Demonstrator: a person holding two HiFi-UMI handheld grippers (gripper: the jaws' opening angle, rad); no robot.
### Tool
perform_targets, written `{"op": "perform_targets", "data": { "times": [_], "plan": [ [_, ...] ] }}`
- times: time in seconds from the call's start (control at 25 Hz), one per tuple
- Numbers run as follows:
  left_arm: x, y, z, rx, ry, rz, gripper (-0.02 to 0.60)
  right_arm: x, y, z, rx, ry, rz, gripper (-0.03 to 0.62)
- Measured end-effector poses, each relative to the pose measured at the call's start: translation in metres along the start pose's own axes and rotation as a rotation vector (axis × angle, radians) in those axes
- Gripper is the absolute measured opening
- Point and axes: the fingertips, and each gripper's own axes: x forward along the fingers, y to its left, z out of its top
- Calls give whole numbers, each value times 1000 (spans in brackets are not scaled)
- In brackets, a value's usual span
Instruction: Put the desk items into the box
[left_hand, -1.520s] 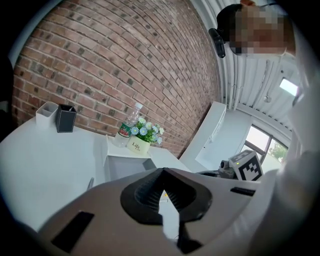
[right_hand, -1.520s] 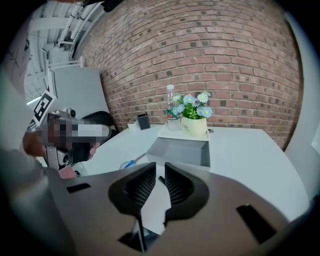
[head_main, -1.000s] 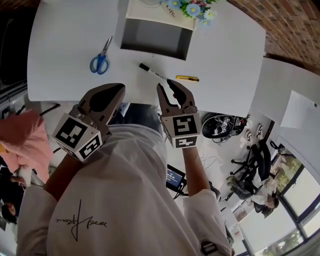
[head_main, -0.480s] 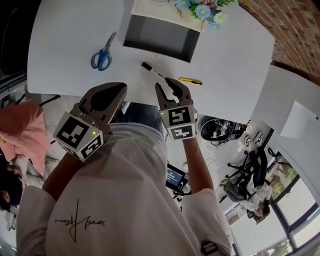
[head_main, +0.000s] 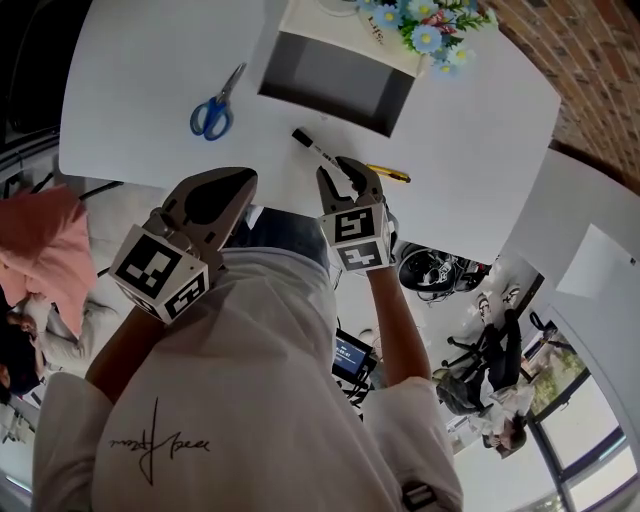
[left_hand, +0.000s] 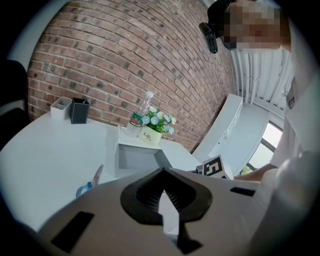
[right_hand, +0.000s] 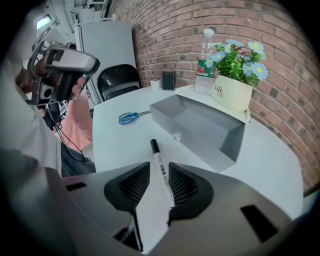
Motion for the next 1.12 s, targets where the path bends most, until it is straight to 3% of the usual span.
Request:
{"op": "perform_targets", "data": {
  "times": [0.48, 0.76, 1.12],
  "plan": [
    [5, 2, -6, -20, 16, 20, 5, 25, -2, -16, -86, 75, 19, 129],
    [10, 4, -8, -75, 27, 11, 5, 31, -1, -23, -84, 99, 41, 100],
    [12, 7, -8, -70, 35, 17, 5, 34, 2, -23, -100, 126, 73, 86]
  ]
}}
